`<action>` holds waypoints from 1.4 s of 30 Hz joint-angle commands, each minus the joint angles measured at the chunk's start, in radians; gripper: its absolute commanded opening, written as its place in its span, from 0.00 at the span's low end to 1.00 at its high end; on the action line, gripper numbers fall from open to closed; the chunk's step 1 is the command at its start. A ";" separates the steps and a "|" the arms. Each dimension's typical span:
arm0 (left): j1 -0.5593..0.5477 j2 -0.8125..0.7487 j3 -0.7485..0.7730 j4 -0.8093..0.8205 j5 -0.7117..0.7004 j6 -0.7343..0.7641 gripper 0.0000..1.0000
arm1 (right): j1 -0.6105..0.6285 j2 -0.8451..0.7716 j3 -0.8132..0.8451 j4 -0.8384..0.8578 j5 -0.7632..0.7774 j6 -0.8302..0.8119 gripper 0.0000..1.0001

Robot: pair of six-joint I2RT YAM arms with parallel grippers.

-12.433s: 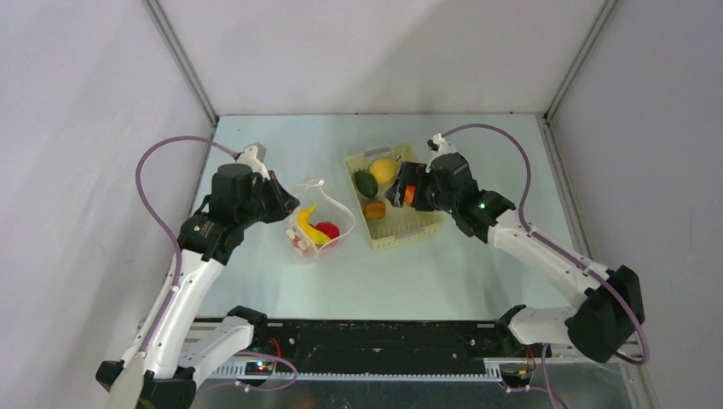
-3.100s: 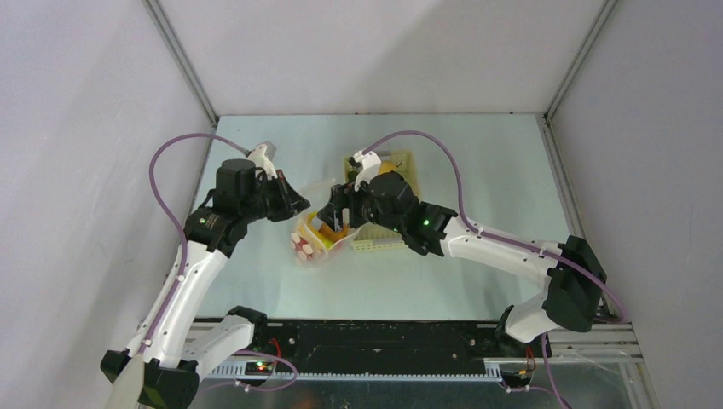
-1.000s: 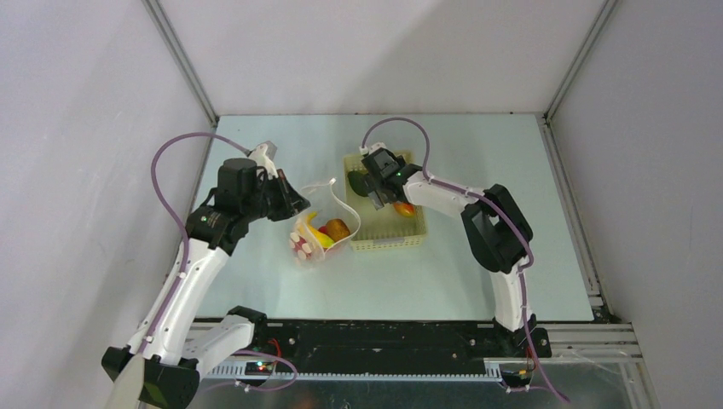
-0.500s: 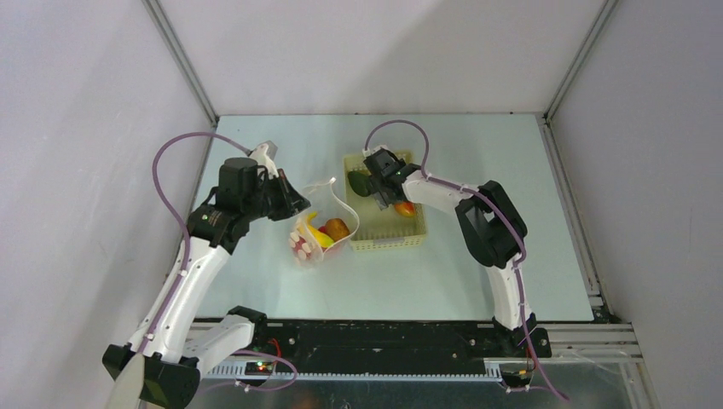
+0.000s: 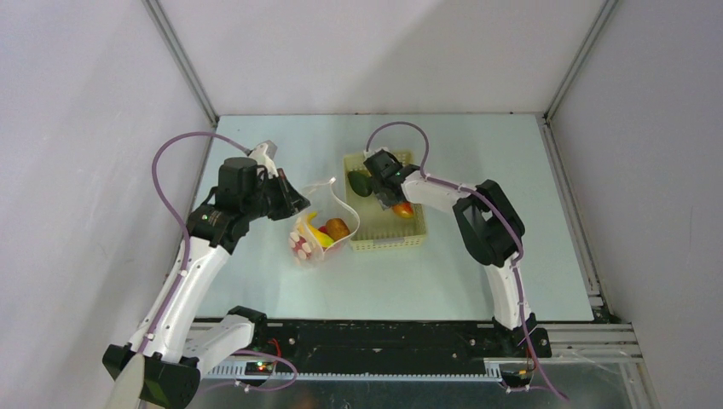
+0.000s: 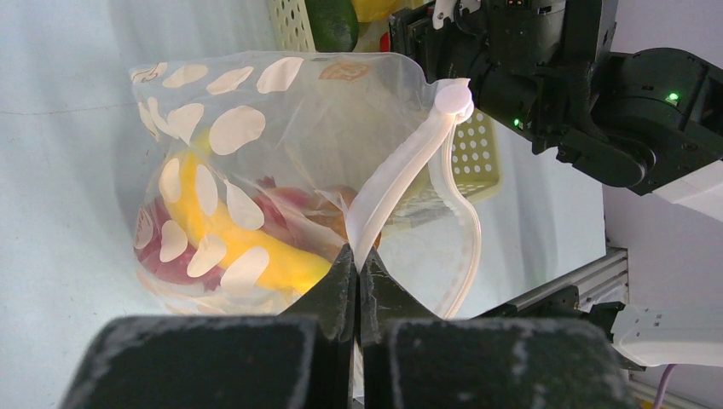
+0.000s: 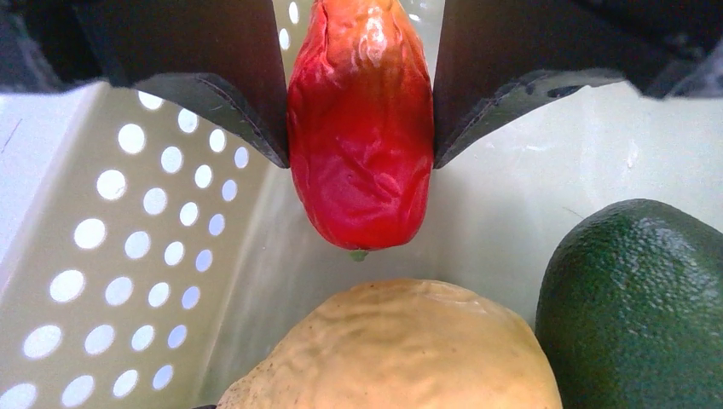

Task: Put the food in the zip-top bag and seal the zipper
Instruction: Pick up the fake fruit from the bin, then place the fake fruit in the zipper food storage bag.

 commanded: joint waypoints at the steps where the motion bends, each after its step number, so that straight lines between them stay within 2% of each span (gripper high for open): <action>1: 0.011 -0.007 0.024 0.028 0.007 0.012 0.00 | -0.003 -0.026 0.037 -0.014 -0.014 0.038 0.49; 4: 0.010 -0.006 0.023 0.028 0.007 0.012 0.00 | 0.000 -0.082 0.025 -0.013 -0.027 0.053 0.42; 16: 0.010 -0.010 0.021 0.032 0.011 0.011 0.00 | 0.049 -0.397 -0.127 0.035 -0.113 0.138 0.38; 26: 0.011 -0.021 0.019 0.037 0.025 0.010 0.00 | 0.227 -0.657 -0.184 0.157 -0.200 0.143 0.38; 34: 0.010 -0.035 0.015 0.045 0.035 0.009 0.00 | 0.275 -0.677 -0.185 0.248 -0.415 0.212 0.37; 42: 0.011 -0.037 0.013 0.046 0.041 0.009 0.00 | 0.314 -0.599 -0.181 0.337 -0.451 0.272 0.38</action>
